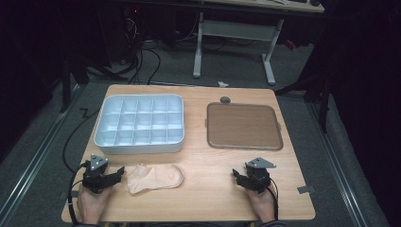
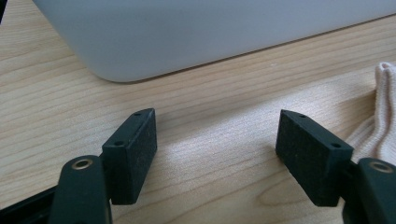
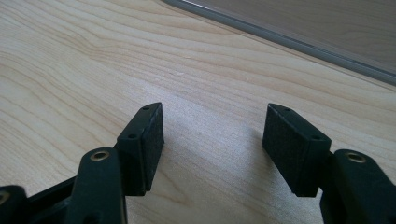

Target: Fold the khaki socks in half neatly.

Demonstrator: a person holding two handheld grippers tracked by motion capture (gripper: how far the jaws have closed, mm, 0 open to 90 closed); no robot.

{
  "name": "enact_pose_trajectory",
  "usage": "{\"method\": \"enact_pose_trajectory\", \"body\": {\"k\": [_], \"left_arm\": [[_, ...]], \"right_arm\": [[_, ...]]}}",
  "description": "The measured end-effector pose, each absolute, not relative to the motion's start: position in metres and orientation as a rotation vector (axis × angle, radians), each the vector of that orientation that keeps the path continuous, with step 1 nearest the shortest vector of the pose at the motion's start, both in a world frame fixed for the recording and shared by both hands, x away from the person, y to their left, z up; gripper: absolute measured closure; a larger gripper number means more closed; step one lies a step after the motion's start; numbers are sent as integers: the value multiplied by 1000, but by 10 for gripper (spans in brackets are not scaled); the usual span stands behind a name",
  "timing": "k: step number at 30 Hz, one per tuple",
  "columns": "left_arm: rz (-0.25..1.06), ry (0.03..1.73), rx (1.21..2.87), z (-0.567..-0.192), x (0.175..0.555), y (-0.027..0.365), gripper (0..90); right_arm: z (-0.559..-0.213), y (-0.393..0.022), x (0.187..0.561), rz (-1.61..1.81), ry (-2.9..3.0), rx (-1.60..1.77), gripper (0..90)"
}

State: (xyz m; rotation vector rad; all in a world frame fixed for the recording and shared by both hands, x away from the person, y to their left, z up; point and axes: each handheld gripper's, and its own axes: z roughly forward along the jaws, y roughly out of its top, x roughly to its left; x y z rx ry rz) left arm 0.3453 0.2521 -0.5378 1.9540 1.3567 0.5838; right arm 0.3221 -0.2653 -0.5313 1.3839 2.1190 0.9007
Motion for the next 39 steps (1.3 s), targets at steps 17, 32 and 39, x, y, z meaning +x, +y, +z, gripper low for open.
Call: {"method": "enact_pose_trajectory", "body": {"k": [17, 32, 39], "left_arm": [[588, 1361, 1952, -538, 345, 251, 294], [590, 1385, 1946, -538, 347, 251, 236], [588, 1382, 1947, -538, 347, 251, 241]], "right_arm": [[-531, -268, 324, 932, 2114, 1410, 387], [-531, -267, 324, 913, 2115, 1394, 383], [-531, -266, 324, 905, 2114, 1394, 395]]}}
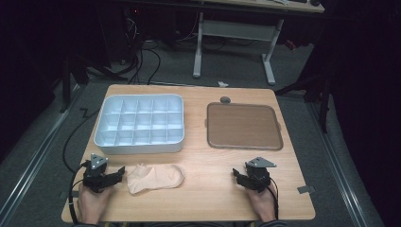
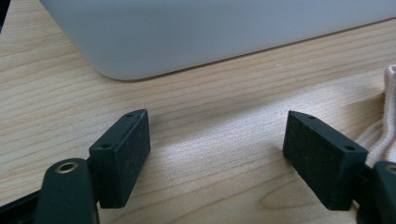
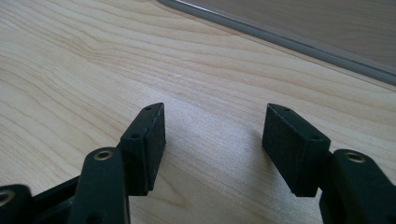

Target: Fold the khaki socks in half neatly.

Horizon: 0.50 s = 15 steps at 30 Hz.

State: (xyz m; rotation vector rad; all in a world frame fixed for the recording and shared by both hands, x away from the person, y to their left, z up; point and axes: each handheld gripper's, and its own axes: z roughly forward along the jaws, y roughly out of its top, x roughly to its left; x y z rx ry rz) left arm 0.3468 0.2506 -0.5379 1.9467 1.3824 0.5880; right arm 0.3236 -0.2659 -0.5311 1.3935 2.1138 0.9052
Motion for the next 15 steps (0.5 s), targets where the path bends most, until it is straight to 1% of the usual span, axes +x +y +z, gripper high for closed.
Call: {"method": "enact_pose_trajectory", "body": {"k": [3, 7, 11, 15], "left_arm": [[589, 1379, 1945, -538, 347, 251, 264], [587, 1376, 1947, -538, 347, 250, 254], [577, 1371, 1943, -538, 346, 251, 259], [556, 1358, 1935, -537, 345, 251, 289]], "right_arm": [[-531, -266, 323, 906, 2111, 1395, 404], [-531, -266, 323, 906, 2116, 1386, 417], [-531, -267, 323, 900, 2106, 1388, 451], [-531, -268, 324, 900, 2101, 1386, 478]]}}
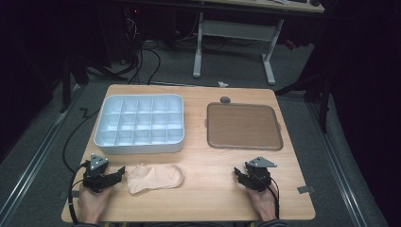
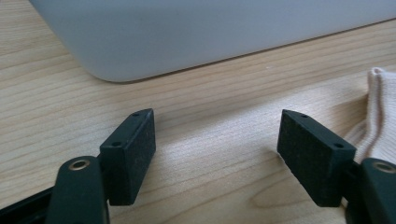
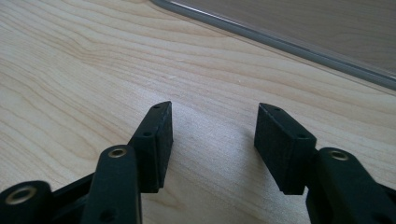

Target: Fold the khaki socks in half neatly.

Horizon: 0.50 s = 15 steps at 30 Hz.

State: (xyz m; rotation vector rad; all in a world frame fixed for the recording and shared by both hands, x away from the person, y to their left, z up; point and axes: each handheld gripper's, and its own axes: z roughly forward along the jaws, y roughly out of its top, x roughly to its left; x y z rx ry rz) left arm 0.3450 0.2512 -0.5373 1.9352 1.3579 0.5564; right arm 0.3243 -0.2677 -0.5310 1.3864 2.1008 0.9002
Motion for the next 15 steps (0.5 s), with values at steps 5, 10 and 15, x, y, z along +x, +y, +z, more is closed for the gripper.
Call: {"method": "enact_pose_trajectory", "body": {"k": [5, 10, 15], "left_arm": [[539, 1339, 1902, -535, 344, 251, 293], [572, 1312, 1870, -529, 340, 253, 301], [534, 1297, 1861, -523, 333, 255, 313]], "right_arm": [[-530, -269, 324, 888, 2081, 1399, 545], [-529, -266, 316, 875, 2026, 1335, 577], [-524, -264, 313, 959, 2006, 1347, 576]]}}
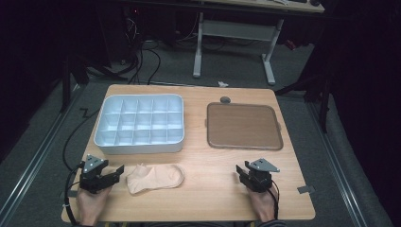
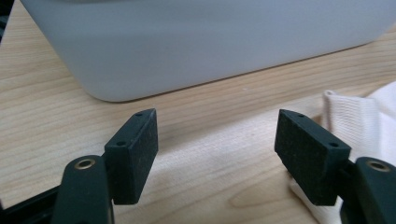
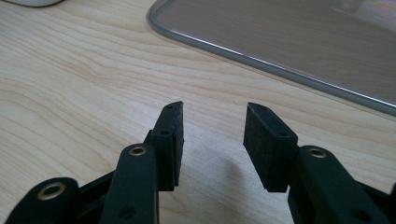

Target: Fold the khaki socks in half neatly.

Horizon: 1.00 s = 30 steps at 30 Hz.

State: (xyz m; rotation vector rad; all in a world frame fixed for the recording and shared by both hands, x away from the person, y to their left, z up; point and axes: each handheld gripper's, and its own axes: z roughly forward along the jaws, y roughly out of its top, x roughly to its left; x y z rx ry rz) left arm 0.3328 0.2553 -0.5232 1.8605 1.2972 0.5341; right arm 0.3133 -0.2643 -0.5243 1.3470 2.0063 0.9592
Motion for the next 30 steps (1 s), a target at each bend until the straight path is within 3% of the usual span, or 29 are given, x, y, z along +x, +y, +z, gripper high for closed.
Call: {"method": "enact_pose_trajectory", "body": {"k": [8, 20, 30], "left_arm": [[482, 1298, 1864, -519, 321, 254, 366], [323, 1269, 1859, -520, 303, 243, 369], [342, 1276, 1891, -523, 302, 229, 366]], "right_arm": [[-523, -249, 311, 927, 2037, 1335, 595], [-517, -230, 308, 982, 2103, 1301, 650], [-515, -215, 305, 992, 2158, 1251, 684]]}}
